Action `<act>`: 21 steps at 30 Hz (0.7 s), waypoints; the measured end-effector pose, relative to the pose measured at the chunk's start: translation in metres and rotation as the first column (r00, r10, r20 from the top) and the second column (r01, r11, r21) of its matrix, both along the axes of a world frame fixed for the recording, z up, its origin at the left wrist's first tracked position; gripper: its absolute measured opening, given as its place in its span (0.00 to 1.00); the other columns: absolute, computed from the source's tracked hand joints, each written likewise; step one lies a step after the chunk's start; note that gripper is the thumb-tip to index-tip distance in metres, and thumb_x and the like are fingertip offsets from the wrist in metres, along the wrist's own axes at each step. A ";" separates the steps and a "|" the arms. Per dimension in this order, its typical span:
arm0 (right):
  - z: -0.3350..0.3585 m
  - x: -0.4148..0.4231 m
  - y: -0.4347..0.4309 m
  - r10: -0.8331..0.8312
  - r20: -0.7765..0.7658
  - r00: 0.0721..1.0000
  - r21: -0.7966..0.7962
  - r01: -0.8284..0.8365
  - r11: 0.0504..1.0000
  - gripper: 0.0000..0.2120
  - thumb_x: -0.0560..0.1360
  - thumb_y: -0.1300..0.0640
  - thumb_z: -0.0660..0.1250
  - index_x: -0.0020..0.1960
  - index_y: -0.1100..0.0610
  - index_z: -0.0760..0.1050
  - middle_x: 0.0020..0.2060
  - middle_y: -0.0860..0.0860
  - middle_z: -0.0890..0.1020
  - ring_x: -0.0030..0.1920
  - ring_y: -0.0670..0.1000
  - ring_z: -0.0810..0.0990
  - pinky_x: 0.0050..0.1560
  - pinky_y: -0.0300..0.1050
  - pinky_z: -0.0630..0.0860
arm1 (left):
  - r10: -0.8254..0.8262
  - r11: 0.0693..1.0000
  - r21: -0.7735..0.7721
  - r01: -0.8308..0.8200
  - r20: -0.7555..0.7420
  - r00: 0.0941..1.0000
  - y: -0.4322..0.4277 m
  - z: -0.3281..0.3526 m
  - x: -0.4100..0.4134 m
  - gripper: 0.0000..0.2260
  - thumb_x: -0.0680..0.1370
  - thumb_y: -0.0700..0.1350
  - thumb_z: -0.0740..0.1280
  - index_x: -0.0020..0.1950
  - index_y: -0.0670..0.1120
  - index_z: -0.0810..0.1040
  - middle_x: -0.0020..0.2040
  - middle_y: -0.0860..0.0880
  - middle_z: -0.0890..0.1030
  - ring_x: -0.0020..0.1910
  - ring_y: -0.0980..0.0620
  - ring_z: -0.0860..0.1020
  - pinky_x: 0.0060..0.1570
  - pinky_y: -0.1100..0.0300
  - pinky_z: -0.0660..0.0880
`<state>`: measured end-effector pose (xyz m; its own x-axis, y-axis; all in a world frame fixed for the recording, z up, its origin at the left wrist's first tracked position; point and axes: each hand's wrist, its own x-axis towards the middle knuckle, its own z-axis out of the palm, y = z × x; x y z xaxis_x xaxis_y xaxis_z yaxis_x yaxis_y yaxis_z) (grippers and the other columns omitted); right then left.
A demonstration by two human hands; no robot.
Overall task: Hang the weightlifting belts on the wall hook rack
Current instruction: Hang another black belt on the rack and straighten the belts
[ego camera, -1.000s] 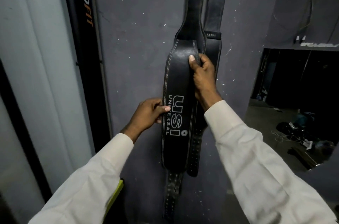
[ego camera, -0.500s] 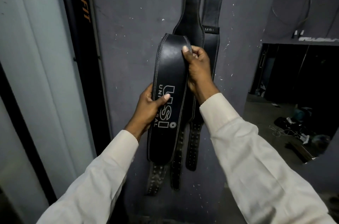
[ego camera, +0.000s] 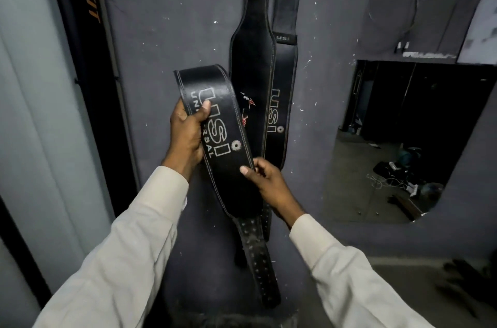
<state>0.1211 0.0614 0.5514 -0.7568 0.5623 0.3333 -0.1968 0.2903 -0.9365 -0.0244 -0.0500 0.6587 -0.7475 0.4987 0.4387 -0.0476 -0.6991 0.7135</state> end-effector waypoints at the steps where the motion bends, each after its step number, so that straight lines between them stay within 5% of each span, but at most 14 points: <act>1: -0.011 0.004 0.002 0.031 0.028 0.999 -0.025 -0.030 0.999 0.12 0.79 0.59 0.68 0.59 0.65 0.77 0.48 0.49 0.85 0.50 0.46 0.83 0.56 0.45 0.79 | -0.009 1.000 -0.005 0.009 -0.007 1.000 0.000 0.000 0.000 0.15 0.77 0.33 0.68 0.63 0.41 0.75 0.50 0.45 0.83 0.45 0.48 0.84 0.46 0.52 0.82; 6: -0.015 0.004 0.011 0.203 0.118 0.972 -0.262 -0.167 0.951 0.23 0.76 0.46 0.69 0.65 0.59 0.77 0.61 0.57 0.83 0.64 0.57 0.80 0.72 0.62 0.69 | -0.068 0.992 -0.114 0.055 -0.115 0.991 0.001 -0.008 0.012 0.17 0.77 0.35 0.68 0.65 0.41 0.74 0.53 0.43 0.83 0.48 0.46 0.84 0.50 0.50 0.83; 9: 0.031 -0.010 0.009 0.278 -0.071 0.958 -0.397 -0.283 0.873 0.27 0.79 0.43 0.62 0.70 0.61 0.72 0.65 0.62 0.79 0.66 0.60 0.78 0.71 0.62 0.70 | -0.107 0.975 -0.216 0.059 -0.219 0.970 0.002 -0.024 0.023 0.17 0.77 0.35 0.69 0.66 0.41 0.74 0.56 0.41 0.83 0.52 0.43 0.83 0.55 0.45 0.81; 14: 0.098 -0.030 0.018 0.310 -0.239 0.920 -0.414 -0.386 0.824 0.39 0.76 0.37 0.63 0.73 0.66 0.67 0.69 0.69 0.73 0.68 0.65 0.74 0.72 0.64 0.67 | -0.154 0.961 -0.264 0.085 -0.254 0.955 -0.009 -0.051 0.036 0.16 0.77 0.34 0.68 0.64 0.45 0.76 0.54 0.45 0.85 0.51 0.48 0.84 0.51 0.53 0.82; 18: 0.113 -0.035 0.030 0.145 -0.232 0.962 -0.384 -0.228 0.895 0.27 0.76 0.57 0.71 0.70 0.68 0.68 0.56 0.62 0.81 0.51 0.57 0.84 0.54 0.54 0.83 | -0.172 0.936 -0.345 0.074 -0.260 0.950 -0.016 -0.075 0.024 0.14 0.80 0.45 0.65 0.62 0.39 0.78 0.54 0.41 0.83 0.51 0.47 0.82 0.53 0.51 0.80; 21: 0.102 -0.031 0.025 0.246 -0.190 0.951 -0.279 -0.292 0.915 0.14 0.79 0.66 0.65 0.64 0.60 0.72 0.51 0.57 0.82 0.47 0.52 0.85 0.46 0.47 0.83 | -0.157 0.938 -0.303 0.167 0.057 0.986 -0.013 -0.058 0.004 0.30 0.76 0.66 0.60 0.60 0.39 0.78 0.50 0.43 0.82 0.47 0.46 0.80 0.48 0.53 0.76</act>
<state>0.0906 0.0866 0.6537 -0.8486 0.4353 0.3008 -0.3706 -0.0832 -0.9251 -0.0200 -0.0628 0.6011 -0.6560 0.7209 0.2235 -0.1679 -0.4281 0.8880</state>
